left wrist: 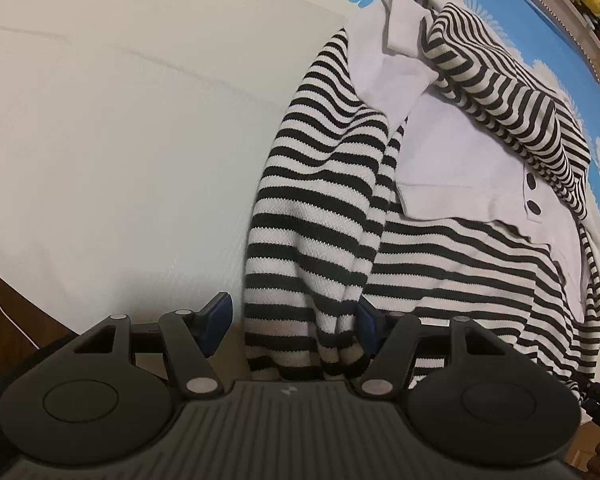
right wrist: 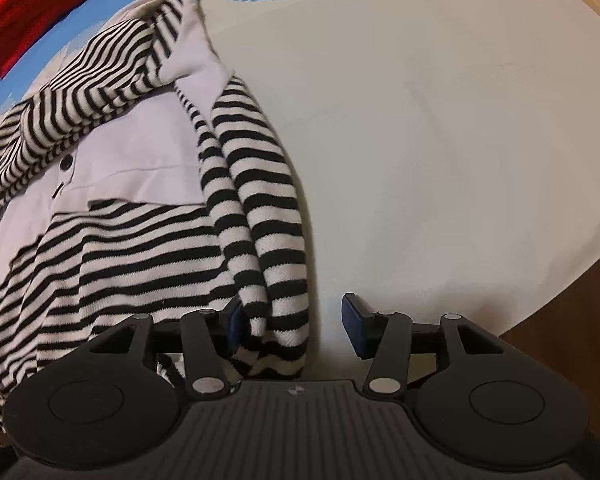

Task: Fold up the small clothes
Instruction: 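Lower both grippers to the striped sleeve ends at the shirt edge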

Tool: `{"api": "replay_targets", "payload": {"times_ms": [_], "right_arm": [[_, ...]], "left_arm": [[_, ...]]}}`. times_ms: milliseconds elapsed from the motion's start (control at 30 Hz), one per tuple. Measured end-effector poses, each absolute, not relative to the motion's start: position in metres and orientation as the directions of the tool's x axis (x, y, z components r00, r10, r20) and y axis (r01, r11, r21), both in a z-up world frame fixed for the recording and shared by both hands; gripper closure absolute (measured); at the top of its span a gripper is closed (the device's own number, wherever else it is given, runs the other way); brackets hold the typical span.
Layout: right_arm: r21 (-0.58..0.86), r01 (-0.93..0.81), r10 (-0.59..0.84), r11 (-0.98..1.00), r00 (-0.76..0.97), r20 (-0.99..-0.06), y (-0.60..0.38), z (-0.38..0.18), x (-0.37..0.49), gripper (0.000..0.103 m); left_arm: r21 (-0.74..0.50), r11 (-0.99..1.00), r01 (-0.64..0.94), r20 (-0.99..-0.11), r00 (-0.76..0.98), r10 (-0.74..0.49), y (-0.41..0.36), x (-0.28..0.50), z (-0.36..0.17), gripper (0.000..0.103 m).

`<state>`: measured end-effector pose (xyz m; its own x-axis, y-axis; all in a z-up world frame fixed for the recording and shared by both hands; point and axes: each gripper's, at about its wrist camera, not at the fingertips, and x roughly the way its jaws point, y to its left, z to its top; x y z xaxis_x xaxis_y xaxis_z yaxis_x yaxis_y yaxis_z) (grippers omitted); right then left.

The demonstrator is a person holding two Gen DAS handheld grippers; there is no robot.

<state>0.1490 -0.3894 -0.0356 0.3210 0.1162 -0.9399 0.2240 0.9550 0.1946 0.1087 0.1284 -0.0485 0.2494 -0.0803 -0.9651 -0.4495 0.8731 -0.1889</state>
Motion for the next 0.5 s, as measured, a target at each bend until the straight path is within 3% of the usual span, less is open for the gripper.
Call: {"api": "replay_targets", "payload": {"times_ms": [500], "right_arm": [[0.142,0.231,0.050,0.963,0.363,-0.931,-0.3901,-0.0289,0.1454,0.046]], "left_arm": [[-0.176,0.893,-0.414,-0.966,0.246,-0.077,0.1244,0.1085,-0.0519,0.044]]}}
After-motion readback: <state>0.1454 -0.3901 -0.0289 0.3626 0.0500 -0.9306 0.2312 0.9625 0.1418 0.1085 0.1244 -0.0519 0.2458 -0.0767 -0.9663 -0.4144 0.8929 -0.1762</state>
